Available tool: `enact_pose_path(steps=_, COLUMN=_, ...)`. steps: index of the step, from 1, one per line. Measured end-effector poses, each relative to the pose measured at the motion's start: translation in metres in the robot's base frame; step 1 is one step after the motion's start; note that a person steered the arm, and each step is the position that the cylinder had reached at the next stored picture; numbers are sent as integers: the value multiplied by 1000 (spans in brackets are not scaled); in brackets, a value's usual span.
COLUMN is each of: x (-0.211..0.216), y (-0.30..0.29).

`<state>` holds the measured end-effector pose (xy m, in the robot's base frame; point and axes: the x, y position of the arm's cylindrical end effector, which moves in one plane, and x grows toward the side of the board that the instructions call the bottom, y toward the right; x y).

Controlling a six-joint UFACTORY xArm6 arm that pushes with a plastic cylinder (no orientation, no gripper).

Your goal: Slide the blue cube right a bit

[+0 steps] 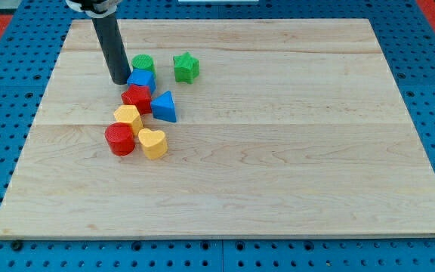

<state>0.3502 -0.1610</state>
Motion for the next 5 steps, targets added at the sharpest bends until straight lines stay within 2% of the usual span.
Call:
enact_pose_path(steps=3, x=2, y=10)
enact_pose_path(steps=4, x=28, y=-16)
enact_pose_path(steps=5, x=97, y=-22)
